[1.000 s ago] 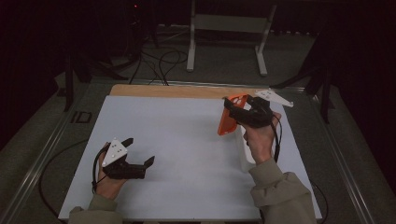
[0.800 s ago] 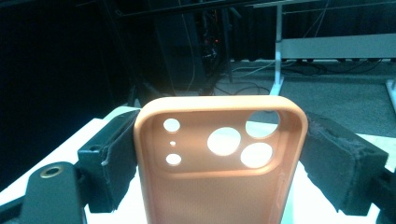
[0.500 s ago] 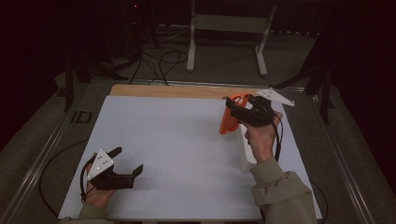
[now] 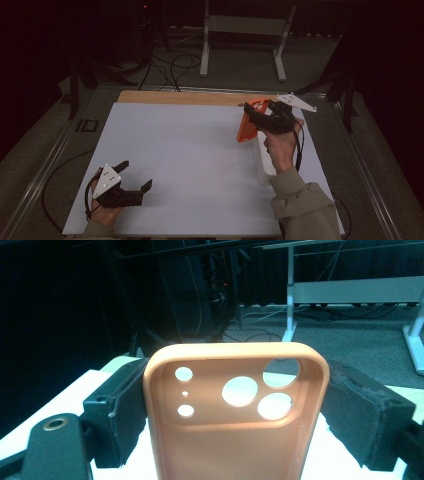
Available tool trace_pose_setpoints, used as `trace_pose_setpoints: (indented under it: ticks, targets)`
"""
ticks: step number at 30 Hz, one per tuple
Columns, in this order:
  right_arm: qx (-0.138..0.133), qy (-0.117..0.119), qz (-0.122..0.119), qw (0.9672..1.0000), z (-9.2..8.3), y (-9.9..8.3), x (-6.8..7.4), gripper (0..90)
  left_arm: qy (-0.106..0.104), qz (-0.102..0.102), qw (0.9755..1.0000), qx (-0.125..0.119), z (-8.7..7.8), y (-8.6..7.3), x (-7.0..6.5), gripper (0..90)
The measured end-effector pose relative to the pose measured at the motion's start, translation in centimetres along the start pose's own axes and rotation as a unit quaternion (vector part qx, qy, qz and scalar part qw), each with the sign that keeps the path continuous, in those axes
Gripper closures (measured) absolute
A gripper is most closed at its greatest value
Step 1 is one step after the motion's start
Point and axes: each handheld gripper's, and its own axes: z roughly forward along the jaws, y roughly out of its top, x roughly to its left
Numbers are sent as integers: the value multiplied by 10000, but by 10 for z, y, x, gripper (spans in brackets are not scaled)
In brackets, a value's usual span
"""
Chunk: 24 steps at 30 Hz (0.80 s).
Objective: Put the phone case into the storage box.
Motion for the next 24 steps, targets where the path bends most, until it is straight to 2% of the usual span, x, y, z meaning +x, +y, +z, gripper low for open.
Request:
trace_pose_setpoints:
  ticks: [24]
  targets:
    - [-84, -239, -45, 9997, 10, 12, -8, 165, -15, -14, 10000, 6, 0, -1, -1, 3]
